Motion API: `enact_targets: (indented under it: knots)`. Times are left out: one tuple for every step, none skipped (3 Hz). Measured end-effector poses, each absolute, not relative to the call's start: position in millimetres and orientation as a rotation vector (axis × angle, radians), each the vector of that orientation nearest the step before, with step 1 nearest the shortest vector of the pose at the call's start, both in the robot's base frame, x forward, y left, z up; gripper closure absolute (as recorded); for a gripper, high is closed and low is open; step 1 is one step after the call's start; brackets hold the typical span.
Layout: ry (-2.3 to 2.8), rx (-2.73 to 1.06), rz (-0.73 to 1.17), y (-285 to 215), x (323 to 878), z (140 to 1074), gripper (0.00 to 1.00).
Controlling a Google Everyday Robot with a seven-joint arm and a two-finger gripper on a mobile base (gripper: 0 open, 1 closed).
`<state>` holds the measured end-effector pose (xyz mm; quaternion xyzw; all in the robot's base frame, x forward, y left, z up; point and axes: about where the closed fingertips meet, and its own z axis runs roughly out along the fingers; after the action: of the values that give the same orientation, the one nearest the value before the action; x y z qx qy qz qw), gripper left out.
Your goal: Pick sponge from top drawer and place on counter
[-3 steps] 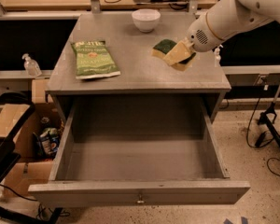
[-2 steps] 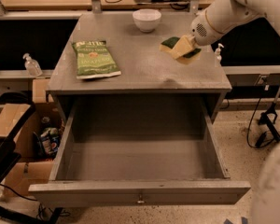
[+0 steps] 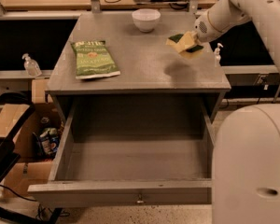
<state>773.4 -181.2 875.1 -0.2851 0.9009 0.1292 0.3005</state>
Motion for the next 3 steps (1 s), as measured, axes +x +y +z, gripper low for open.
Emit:
enact_targets:
  knots:
    - [2.387,-0.741,0.413,-172,792,849,1.00]
    - [2.392,-0.744,0.417,-169,794,844,0.82]
    - [2.397,-0.749,0.423,-166,795,839,0.50]
